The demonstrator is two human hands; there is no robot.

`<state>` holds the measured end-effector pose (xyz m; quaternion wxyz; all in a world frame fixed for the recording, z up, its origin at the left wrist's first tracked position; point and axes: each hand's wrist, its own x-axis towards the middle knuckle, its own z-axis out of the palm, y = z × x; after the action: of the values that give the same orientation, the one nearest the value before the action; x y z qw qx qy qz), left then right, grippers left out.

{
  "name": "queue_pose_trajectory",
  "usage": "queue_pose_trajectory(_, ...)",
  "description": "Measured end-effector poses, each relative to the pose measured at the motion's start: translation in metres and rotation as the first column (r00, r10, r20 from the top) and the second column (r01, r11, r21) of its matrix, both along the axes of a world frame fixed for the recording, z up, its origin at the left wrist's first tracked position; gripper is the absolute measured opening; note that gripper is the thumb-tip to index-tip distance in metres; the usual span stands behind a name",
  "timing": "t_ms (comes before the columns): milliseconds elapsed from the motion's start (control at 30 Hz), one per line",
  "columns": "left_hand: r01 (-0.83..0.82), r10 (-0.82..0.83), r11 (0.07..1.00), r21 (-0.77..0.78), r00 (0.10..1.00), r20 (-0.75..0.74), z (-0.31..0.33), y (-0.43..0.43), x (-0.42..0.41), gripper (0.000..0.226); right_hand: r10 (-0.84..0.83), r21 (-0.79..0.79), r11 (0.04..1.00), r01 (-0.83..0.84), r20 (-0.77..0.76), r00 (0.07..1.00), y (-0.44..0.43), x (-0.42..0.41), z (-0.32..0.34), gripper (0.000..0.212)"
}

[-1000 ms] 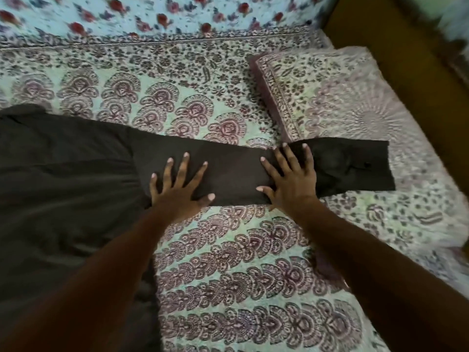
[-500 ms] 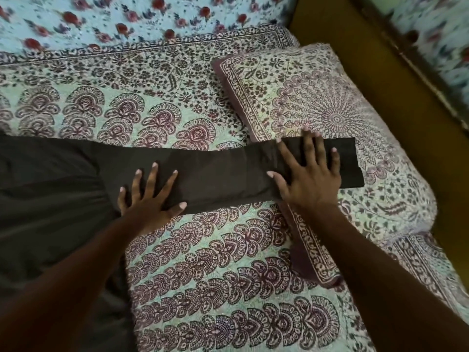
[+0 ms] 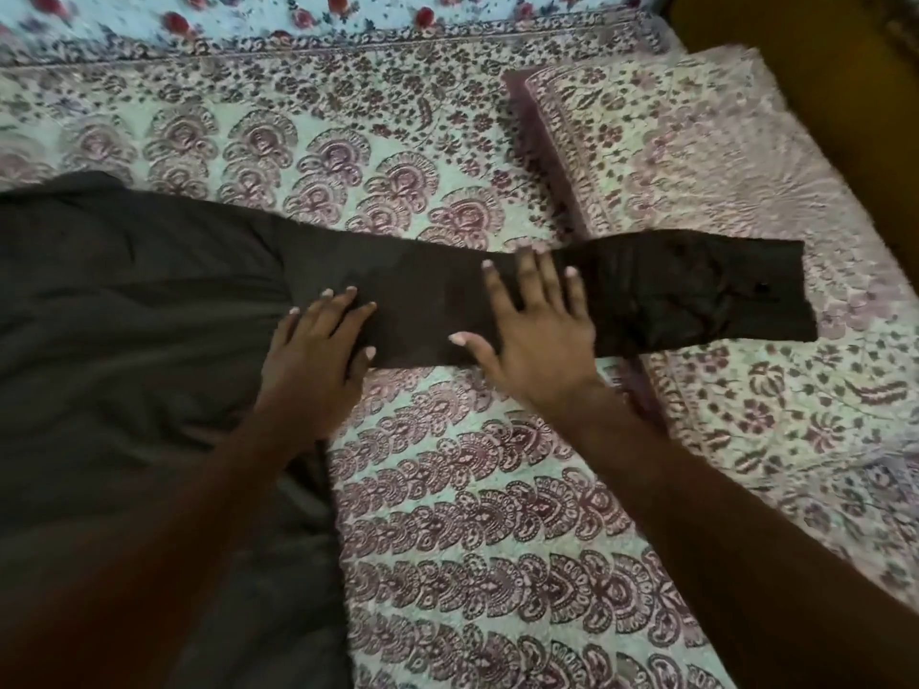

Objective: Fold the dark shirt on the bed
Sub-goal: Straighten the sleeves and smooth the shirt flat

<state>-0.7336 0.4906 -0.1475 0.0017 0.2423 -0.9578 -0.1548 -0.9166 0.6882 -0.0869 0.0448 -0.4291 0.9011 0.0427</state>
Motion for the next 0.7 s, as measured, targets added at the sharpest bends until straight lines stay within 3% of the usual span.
queue_pose_trajectory(133, -0.266, 0.266, 0.959, -0.094, 0.964, -0.014, -0.012, 0.004, 0.099, 0.064, 0.232, -0.028, 0.973, -0.23, 0.146, 0.962, -0.082, 0.064, -0.027, 0.08)
queue_pose_trajectory(200, -0.252, 0.26, 0.962, -0.109, 0.963, 0.072, -0.022, 0.019, 0.139, 0.072, 0.311, -0.091, 0.95, -0.3, 0.158, 0.937, -0.128, 0.093, -0.038, 0.077)
queue_pose_trajectory(300, -0.078, 0.091, 0.993, -0.086, 0.985, 0.148, -0.029, 0.045, 0.177, 0.081, 0.382, -0.12, 0.923, -0.365, 0.186, 0.905, -0.197, 0.125, -0.053, 0.08)
queue_pose_trajectory(400, 0.184, -0.184, 0.983, 0.014, 0.981, 0.056, -0.027, 0.059, 0.195, 0.073, 0.412, -0.02, 0.908, -0.419, 0.227, 0.882, -0.23, 0.134, -0.066, 0.083)
queue_pose_trajectory(433, 0.208, -0.209, 0.976, 0.058, 0.978, 0.0, -0.024, 0.056, 0.2, 0.068, 0.399, 0.0, 0.913, -0.409, 0.219, 0.89, -0.231, 0.135, -0.072, 0.082)
queue_pose_trajectory(500, 0.069, -0.059, 0.994, 0.079, 0.991, -0.117, -0.015, 0.039, 0.209, 0.059, 0.363, -0.012, 0.931, -0.365, 0.148, 0.92, -0.214, 0.139, -0.081, 0.081)
queue_pose_trajectory(567, -0.193, 0.194, 0.981, 0.026, 0.965, -0.178, -0.009, 0.01, 0.215, 0.057, 0.358, -0.027, 0.934, -0.357, 0.06, 0.932, -0.183, 0.156, -0.082, 0.083)
queue_pose_trajectory(633, -0.321, 0.315, 0.947, -0.027, 0.941, -0.123, -0.007, -0.022, 0.221, 0.066, 0.437, -0.001, 0.899, -0.438, 0.064, 0.897, -0.145, 0.18, -0.079, 0.083)
queue_pose_trajectory(700, -0.277, 0.278, 0.959, -0.054, 0.96, 0.026, -0.012, -0.036, 0.228, 0.077, 0.524, 0.049, 0.848, -0.528, 0.074, 0.849, -0.106, 0.205, -0.074, 0.082)
